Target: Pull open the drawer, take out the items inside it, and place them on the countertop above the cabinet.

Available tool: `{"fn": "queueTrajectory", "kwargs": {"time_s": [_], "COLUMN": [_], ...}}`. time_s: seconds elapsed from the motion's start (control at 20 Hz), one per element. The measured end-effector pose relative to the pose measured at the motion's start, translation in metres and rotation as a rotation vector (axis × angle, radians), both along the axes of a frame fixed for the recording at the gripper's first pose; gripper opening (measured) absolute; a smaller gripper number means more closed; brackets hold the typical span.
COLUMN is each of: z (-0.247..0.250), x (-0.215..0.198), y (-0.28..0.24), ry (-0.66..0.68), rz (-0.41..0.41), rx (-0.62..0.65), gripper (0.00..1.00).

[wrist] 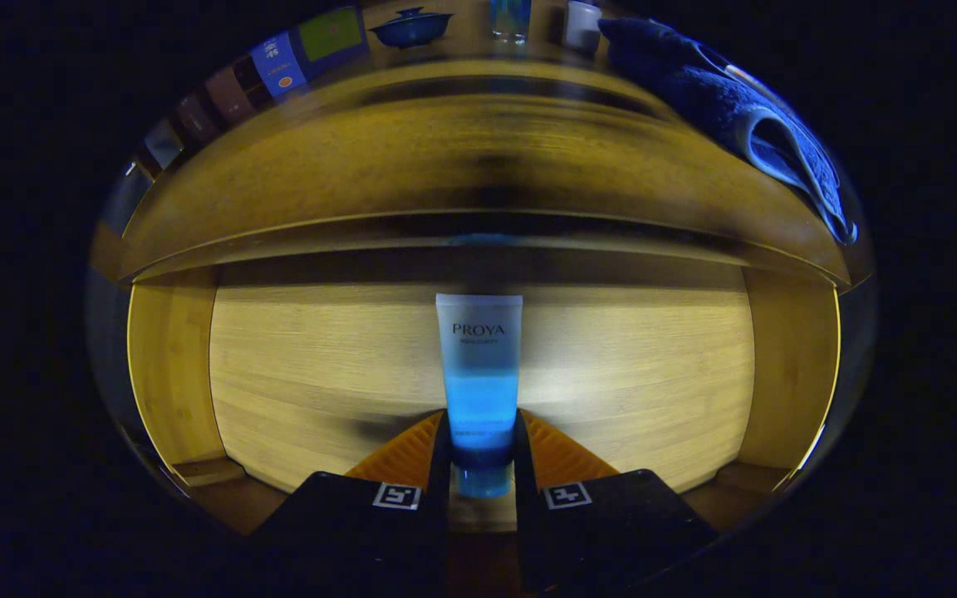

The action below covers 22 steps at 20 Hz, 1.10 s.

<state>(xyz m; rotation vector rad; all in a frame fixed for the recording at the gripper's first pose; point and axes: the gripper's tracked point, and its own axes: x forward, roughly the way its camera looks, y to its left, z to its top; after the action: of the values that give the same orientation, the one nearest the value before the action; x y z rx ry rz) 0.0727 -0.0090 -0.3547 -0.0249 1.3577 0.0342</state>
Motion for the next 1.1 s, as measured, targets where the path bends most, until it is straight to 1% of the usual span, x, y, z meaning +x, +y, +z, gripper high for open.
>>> {"fn": "queueTrajectory", "kwargs": {"time_s": [0.2,0.5,0.65,0.75,0.85,0.95,1.1], "z": [0.012,0.054,0.078,0.107,0.130,0.148,0.163], "x": [-0.011,-0.027,-0.024,-0.015,0.004,0.027,0.076], "y": [-0.003,-0.008,-0.011,-0.010,-0.006,-0.005,0.001], "ry": [-0.014,-0.137,-0.208,-0.272,-0.330,-0.377,-0.442], "rz": [-0.004,-0.024,-0.020,-0.022,-0.017,-0.013,-0.018], "rx": [0.019,0.086,0.109,0.126,0.134,0.137,0.140], "gripper": [0.39,0.39,0.39,0.39,0.39,0.39,0.38]}}
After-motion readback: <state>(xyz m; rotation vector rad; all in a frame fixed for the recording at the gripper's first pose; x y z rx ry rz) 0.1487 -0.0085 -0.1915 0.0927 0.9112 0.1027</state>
